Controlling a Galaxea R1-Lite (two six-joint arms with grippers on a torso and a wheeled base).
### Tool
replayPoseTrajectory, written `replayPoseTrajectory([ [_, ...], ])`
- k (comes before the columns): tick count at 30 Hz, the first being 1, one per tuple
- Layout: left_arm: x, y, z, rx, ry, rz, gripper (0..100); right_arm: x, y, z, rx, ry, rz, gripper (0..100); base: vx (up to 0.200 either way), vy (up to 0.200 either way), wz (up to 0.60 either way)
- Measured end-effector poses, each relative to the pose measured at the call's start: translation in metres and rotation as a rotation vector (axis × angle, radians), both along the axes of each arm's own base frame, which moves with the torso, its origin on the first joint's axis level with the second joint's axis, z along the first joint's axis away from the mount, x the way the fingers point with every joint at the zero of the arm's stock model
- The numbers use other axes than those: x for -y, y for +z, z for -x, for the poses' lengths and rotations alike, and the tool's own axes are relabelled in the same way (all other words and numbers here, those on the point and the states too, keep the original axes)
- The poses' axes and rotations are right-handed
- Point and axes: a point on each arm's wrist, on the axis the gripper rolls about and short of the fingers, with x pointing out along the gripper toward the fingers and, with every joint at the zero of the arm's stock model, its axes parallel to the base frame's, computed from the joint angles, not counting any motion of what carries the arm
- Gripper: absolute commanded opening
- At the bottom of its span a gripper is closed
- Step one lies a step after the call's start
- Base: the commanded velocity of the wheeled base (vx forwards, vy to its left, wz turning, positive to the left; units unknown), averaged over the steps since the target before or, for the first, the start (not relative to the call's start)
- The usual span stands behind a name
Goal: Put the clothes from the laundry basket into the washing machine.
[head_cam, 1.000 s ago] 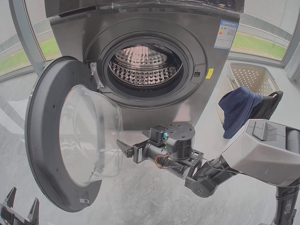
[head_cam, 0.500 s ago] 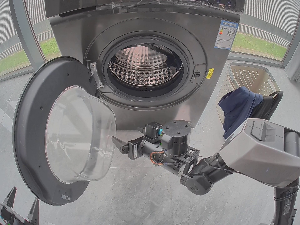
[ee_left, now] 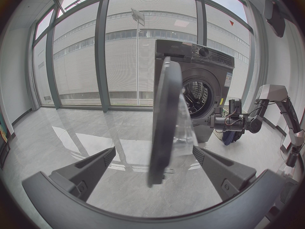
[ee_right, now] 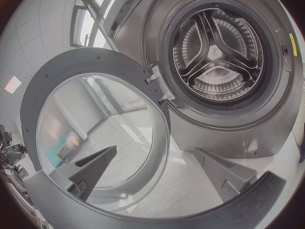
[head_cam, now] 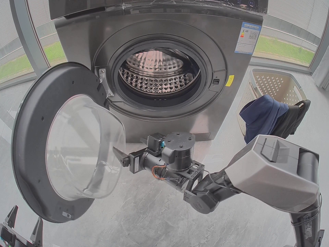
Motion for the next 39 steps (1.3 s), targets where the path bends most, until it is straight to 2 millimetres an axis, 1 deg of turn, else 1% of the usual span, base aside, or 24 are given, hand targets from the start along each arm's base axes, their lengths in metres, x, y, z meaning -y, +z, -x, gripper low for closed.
replayPoseTrajectory([
  [4,0.0,0.0,0.0,0.0,0.0,0.0,100,-0.012,-0.003,0.002,0.013,0.017,-0.016,100,0.0,0.0,0.0],
  [8,0.0,0.0,0.0,0.0,0.0,0.0,100,-0.015,-0.006,0.002,0.013,0.019,-0.017,100,0.0,0.0,0.0],
  [12,0.0,0.0,0.0,0.0,0.0,0.0,100,-0.011,-0.009,-0.003,0.004,0.005,-0.006,100,0.0,0.0,0.0],
  [18,0.0,0.0,0.0,0.0,0.0,0.0,100,-0.011,-0.014,-0.002,-0.019,0.01,0.019,100,0.0,0.0,0.0],
  [22,0.0,0.0,0.0,0.0,0.0,0.0,100,-0.017,-0.017,0.003,-0.025,0.026,0.026,100,0.0,0.0,0.0],
  [27,0.0,0.0,0.0,0.0,0.0,0.0,100,-0.031,-0.021,0.006,-0.017,0.046,0.015,100,0.0,0.0,0.0],
  [33,0.0,0.0,0.0,0.0,0.0,0.0,100,-0.049,-0.022,0.002,0.015,0.056,-0.028,100,0.0,0.0,0.0],
  [39,0.0,0.0,0.0,0.0,0.001,0.0,100,-0.056,-0.028,-0.004,0.029,0.033,-0.055,100,0.0,0.0,0.0],
])
